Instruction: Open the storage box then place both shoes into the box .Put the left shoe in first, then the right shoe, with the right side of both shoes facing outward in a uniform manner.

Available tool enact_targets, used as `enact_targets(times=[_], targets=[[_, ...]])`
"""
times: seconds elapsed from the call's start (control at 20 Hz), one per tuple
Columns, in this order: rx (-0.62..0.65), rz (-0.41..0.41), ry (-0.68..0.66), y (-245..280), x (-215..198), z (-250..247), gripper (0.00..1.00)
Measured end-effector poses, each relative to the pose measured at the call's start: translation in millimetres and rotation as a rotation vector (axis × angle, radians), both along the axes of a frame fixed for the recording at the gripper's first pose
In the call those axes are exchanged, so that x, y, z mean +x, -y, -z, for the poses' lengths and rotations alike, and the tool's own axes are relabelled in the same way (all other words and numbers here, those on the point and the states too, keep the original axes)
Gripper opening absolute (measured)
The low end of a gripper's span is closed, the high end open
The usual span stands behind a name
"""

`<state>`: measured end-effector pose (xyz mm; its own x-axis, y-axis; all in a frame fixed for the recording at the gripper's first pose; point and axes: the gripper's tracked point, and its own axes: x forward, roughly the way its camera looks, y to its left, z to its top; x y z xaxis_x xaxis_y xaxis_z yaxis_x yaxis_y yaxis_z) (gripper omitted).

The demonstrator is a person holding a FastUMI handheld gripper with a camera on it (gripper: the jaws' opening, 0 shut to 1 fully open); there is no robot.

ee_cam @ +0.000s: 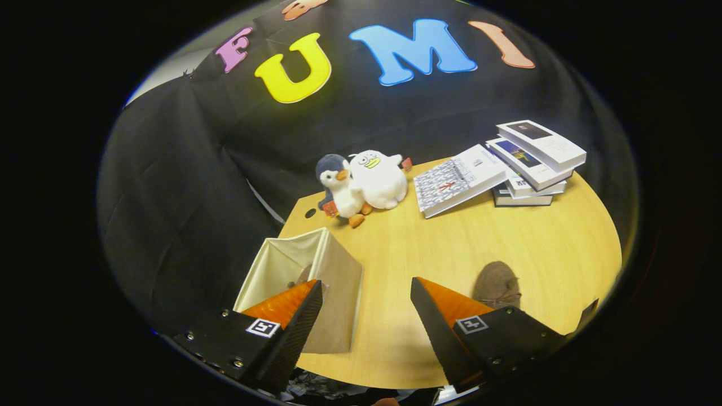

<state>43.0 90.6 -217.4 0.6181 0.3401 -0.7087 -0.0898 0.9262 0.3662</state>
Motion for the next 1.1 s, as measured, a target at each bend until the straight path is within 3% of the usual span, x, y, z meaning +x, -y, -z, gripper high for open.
enact_targets(times=[0.5,1.1], targets=[[-0.214,0.056,-0.085,113.2,-25.1,64.1,0.98],[-0.300,0.038,-0.238,158.3,-55.4,142.9,0.98]])
